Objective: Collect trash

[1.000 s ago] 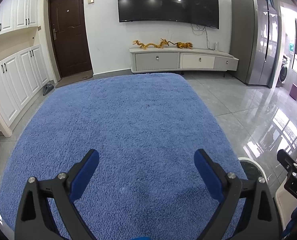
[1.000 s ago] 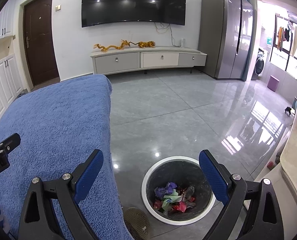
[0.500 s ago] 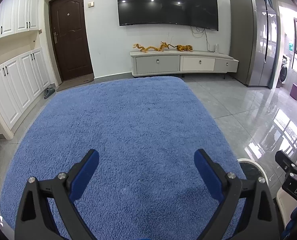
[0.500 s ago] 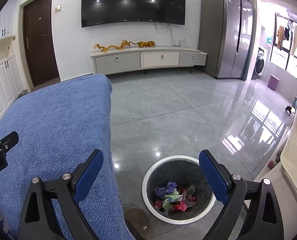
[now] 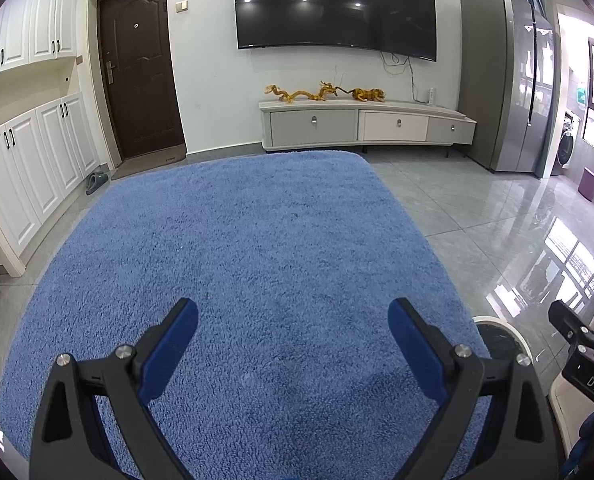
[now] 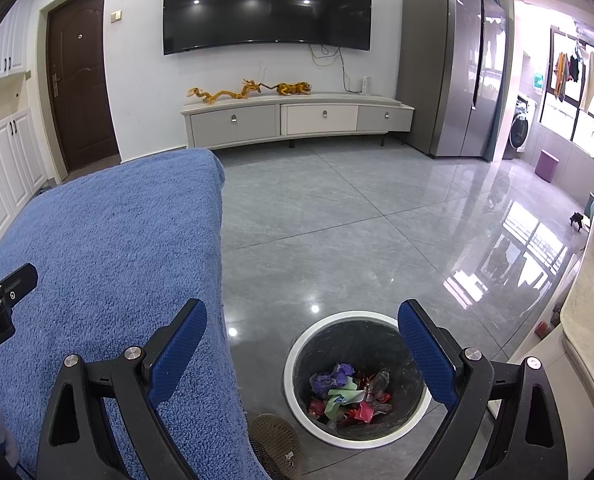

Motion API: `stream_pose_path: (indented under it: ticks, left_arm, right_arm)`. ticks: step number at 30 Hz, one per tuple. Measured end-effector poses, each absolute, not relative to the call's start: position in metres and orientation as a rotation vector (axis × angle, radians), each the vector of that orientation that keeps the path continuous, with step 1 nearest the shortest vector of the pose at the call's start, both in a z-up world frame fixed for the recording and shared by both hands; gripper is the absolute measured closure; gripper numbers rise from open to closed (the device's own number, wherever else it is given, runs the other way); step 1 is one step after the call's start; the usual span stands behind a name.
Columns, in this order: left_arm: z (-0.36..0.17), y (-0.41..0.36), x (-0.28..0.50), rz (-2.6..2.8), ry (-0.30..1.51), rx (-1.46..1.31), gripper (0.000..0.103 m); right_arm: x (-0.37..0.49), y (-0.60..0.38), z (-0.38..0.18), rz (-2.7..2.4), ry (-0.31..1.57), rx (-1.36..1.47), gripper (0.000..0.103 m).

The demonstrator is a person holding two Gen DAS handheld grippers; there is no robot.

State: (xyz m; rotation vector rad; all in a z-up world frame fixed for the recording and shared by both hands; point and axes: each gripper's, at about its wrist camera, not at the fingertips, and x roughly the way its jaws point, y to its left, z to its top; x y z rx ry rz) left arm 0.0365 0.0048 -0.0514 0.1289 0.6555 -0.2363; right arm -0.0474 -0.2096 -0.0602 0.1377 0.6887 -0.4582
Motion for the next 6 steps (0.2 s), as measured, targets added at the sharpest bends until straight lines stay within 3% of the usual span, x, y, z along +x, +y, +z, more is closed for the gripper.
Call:
stream_pose_path:
  ticks: [6]
  left_arm:
    - [-0.0502, 0.0071, 0.0408, -0.235, 0.662, 0.115, 0.007]
  right_arm:
    - [-0.0481, -0.2083, -0.0599, -0.458, 0.688, 0.135, 0.008]
